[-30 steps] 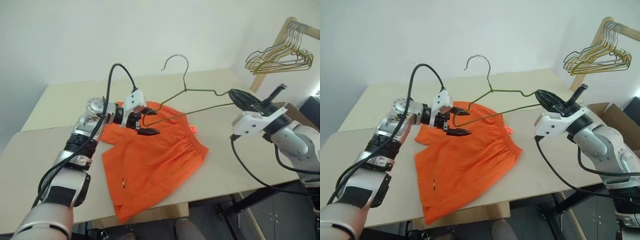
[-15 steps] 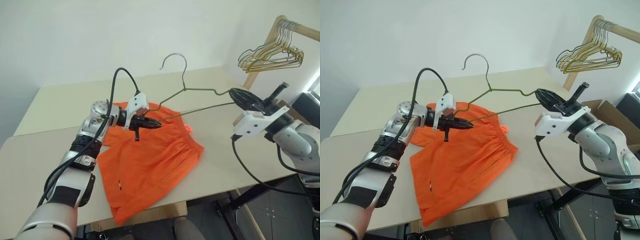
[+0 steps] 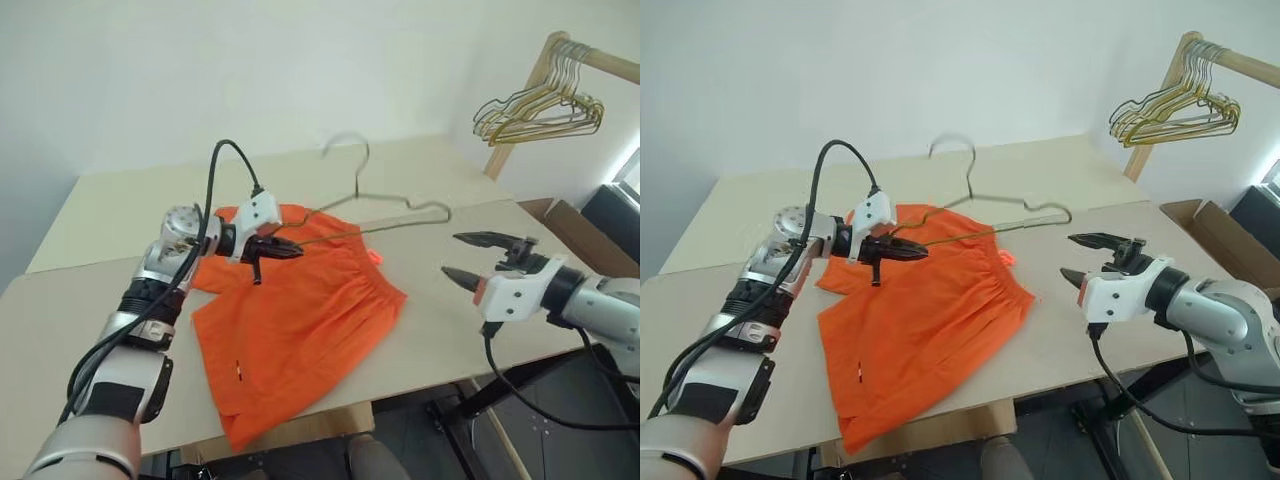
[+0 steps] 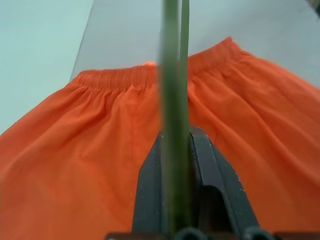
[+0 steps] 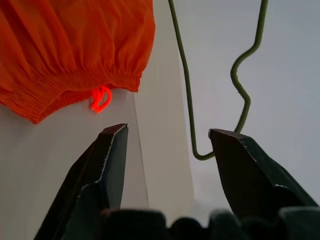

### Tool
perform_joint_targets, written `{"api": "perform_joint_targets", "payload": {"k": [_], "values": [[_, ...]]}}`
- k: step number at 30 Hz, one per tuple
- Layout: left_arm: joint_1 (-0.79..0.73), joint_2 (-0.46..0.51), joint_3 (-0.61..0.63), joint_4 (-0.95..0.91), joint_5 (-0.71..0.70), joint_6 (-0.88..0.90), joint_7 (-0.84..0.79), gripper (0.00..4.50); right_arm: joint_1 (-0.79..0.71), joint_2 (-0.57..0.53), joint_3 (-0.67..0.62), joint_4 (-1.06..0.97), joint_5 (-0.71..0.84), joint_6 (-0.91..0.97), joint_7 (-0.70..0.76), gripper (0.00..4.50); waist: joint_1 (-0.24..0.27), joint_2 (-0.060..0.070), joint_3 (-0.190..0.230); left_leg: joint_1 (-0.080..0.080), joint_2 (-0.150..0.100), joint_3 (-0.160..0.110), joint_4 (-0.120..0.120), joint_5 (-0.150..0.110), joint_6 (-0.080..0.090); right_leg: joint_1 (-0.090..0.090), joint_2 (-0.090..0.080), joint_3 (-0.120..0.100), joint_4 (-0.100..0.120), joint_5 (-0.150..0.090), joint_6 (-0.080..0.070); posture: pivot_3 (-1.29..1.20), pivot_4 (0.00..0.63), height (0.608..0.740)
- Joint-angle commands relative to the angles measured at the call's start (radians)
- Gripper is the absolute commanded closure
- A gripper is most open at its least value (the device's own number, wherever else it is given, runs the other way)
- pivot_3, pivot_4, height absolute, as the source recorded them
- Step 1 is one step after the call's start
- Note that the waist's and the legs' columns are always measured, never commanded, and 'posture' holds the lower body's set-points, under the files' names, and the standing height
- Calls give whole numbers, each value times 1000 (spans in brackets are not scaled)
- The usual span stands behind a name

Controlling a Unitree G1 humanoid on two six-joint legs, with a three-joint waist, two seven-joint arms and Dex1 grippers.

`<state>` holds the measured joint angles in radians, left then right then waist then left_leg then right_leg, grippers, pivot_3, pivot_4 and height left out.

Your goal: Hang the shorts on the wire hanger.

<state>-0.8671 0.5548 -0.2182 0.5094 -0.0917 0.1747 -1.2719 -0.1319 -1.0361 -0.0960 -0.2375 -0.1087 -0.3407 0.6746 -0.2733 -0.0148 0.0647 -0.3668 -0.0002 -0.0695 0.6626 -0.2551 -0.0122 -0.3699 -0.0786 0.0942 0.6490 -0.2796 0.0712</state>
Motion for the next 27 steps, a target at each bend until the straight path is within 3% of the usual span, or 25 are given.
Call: {"api": "perform_joint_targets", "payload": {"k": [1,5,10,13,20,23,27], "values": [[16,45,4,-83,15,-30,-18,4500,-49,-9,-33,-69,128,96,74,140,0,0,0,0,0,-1,0,0,0,0,0,0,0,0,0,-218,0,740],[63,103,-14,-145,34,-72,-70,4500,-148,-36,1,-165,324,458,191,37,3,0,0,0,0,-6,0,0,0,0,0,-1,0,0,0,-202,1,740],[81,133,-17,-201,21,-77,-121,4500,-303,-94,123,-146,367,714,351,37,20,1,-1,0,0,-8,1,0,0,0,-1,-3,0,0,0,-193,0,740],[78,126,-10,-214,16,-63,-114,4500,-407,-88,234,-111,364,870,440,37,33,1,-1,-1,0,-8,2,0,0,0,-1,-4,-1,0,0,-190,0,740],[97,132,-6,-274,0,-44,-115,4500,-581,21,440,22,205,949,472,37,41,1,-1,-2,-1,-9,2,0,0,-2,-2,-4,0,0,0,-164,2,740],[110,141,-2,-301,-7,-35,-117,4500,-618,53,457,41,191,975,492,628,43,1,-1,-2,-1,-10,2,0,0,-3,-2,-4,1,0,0,-157,2,740],[121,149,-2,-314,-4,-38,-116,4500,-626,59,448,22,203,993,525,2026,51,2,-1,-3,-1,-10,2,0,0,-3,-2,-4,1,0,0,-152,1,740]]}}
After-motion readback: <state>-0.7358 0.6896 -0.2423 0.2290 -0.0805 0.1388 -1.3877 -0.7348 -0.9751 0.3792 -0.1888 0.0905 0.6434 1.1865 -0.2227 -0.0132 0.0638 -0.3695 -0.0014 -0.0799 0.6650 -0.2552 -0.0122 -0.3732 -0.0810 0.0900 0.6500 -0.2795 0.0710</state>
